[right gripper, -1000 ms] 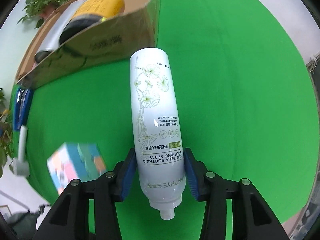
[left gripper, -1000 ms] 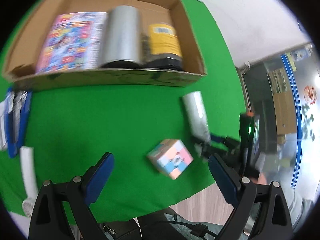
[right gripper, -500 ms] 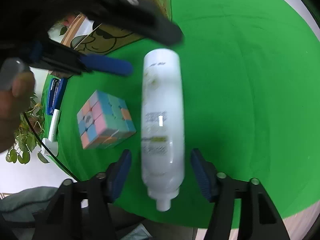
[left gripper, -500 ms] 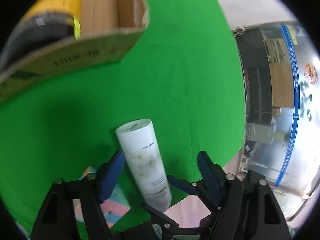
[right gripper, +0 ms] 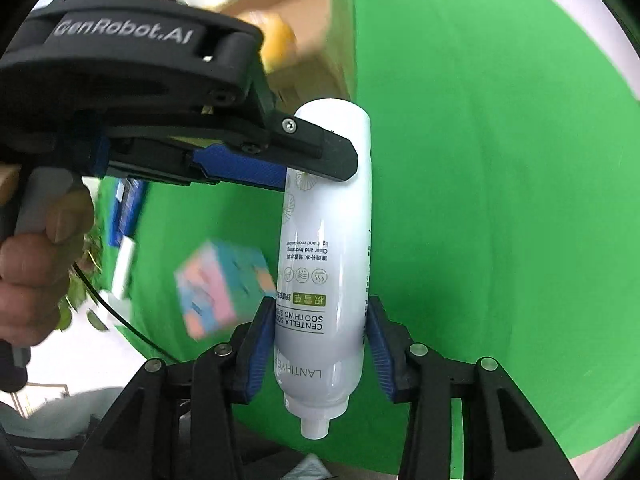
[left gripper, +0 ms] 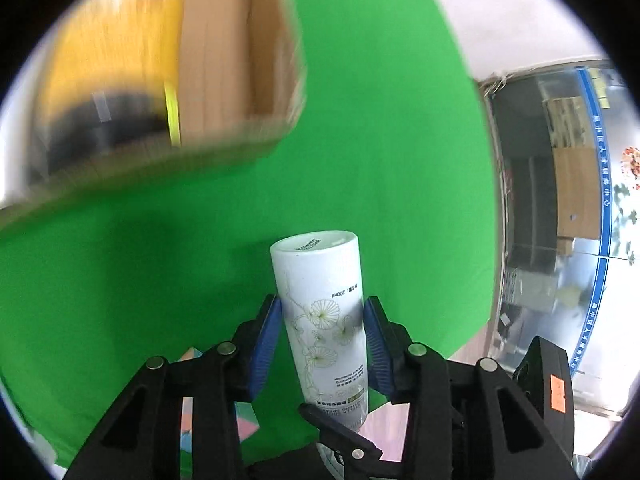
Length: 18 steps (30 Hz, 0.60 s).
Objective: Organize rigid objects
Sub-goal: 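Lift the spray bottle and stand it in the box beside the jar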
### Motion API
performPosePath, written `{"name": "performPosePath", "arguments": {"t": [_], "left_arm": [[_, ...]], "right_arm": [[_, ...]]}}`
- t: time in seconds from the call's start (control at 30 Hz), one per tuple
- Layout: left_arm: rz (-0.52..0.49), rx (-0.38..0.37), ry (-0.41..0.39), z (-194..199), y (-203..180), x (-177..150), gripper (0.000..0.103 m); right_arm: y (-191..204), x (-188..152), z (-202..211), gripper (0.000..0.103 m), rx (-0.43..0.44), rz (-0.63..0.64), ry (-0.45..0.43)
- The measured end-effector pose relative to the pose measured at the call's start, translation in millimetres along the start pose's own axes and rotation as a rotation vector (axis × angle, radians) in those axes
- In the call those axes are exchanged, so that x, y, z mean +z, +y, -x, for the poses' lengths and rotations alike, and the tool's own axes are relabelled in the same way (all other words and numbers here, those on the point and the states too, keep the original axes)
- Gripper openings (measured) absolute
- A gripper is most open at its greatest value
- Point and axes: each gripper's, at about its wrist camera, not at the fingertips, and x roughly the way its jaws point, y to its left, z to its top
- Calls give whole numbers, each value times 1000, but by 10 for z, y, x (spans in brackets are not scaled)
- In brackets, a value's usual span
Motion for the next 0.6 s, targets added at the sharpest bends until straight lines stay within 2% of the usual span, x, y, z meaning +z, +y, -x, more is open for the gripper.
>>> {"name": "performPosePath", "arguments": {"t": [0.13,0.3,0.43,0.6], "left_arm": [[-82,14,-156,692,-180,186,40],[-71,-22,-278,1273,5,592,40],[-63,-55,-308,1461,270,975,40],[-61,-103,-251,1328,593,1418,40]], "right_arm": [[307,456,384,42,1,37,-113],[649,1151,533,42,15,76,-184],[855,1714,410,42,-15,107,-207],[877,2185,99,42,-55,63,-174]]}}
